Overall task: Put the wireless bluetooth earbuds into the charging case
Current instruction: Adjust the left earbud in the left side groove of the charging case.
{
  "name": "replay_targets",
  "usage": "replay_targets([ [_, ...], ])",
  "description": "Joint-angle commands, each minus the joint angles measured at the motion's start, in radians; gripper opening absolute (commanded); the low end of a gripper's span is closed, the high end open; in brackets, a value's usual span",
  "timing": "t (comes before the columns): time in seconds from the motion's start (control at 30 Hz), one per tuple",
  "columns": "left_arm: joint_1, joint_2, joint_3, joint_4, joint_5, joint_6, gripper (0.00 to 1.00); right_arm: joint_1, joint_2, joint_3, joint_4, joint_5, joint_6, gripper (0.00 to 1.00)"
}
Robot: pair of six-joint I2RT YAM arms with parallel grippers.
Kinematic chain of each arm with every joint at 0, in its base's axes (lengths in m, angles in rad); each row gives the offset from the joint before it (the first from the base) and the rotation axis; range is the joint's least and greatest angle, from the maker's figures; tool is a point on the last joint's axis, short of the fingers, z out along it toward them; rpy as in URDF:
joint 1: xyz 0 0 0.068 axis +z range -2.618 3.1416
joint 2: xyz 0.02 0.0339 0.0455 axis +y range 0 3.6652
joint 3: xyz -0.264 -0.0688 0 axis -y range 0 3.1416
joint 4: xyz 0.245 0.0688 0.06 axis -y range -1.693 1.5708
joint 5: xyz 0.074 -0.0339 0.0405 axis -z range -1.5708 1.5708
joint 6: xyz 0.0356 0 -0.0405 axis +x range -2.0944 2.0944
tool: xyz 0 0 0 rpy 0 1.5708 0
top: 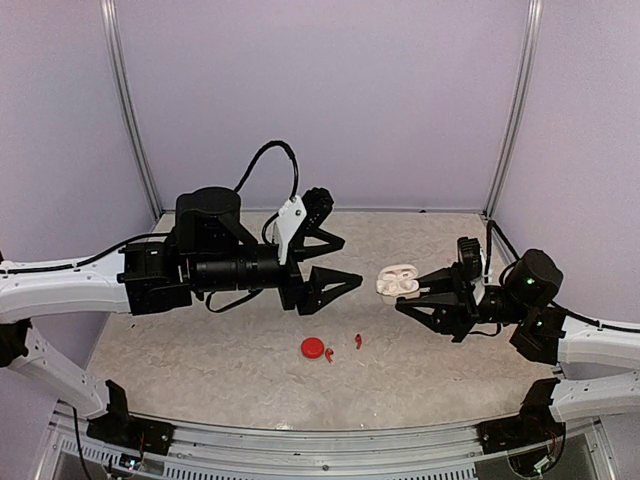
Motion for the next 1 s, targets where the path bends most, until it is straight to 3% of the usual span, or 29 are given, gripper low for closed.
replay_targets([
  [0.0,0.0,-0.015,0.003,0.01,0.039,-0.011,0.76,-0.007,-0.001,0.012,0.03,-0.017,0.018,0.0],
  [0.97,-0.041,0.059,0.069,0.007,0.047,0.022,0.73,-0.006,0.01,0.01,0.042,-0.027,0.029,0.0],
])
